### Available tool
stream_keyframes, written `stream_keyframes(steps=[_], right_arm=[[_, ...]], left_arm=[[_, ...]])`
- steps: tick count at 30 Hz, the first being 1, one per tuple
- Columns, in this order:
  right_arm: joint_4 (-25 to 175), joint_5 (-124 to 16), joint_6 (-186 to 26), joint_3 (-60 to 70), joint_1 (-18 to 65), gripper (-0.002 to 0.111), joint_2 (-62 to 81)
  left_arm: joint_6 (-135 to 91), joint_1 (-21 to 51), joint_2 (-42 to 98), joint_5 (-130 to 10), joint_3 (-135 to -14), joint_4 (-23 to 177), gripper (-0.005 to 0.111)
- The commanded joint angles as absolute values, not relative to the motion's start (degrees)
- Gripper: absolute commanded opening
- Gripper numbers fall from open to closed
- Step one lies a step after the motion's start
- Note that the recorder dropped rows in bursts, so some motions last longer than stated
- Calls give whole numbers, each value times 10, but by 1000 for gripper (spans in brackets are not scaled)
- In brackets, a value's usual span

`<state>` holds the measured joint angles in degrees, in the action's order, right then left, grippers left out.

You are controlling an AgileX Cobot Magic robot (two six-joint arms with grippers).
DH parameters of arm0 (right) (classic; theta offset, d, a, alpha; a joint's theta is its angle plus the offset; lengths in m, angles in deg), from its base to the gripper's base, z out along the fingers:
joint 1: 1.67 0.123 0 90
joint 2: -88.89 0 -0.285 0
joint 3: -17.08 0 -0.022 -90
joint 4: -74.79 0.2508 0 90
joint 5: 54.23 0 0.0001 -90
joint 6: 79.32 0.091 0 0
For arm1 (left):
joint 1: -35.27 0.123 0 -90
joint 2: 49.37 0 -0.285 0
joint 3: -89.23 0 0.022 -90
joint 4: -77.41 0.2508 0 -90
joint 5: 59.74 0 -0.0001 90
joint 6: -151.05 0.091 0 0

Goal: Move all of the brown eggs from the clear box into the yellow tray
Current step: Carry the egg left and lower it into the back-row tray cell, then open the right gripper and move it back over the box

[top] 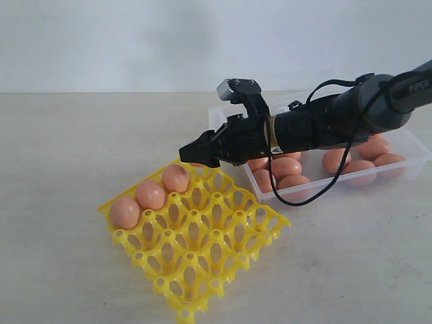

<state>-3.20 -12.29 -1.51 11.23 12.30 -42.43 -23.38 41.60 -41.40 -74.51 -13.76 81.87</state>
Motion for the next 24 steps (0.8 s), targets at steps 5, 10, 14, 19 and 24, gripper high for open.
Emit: stream_keyframes(steps=[5,10,14,19,24], right_arm=[[-41,-108,-18,113,121,14,-441],[-40,-112,-19,113,121,35,-441],[-31,-112,-19,113,121,48,-440],[6,-113,-37,113,121,62,-432],[10,-143,-50,114,121,62,-399]], left_arm=[[-236,413,-416,-741,-136,818,4],[-236,413,-416,-741,-136,818,4],[-236,413,-416,-741,-136,818,4],[-236,413,-416,-741,-136,818,4],[-236,413,-416,-741,-136,818,4]])
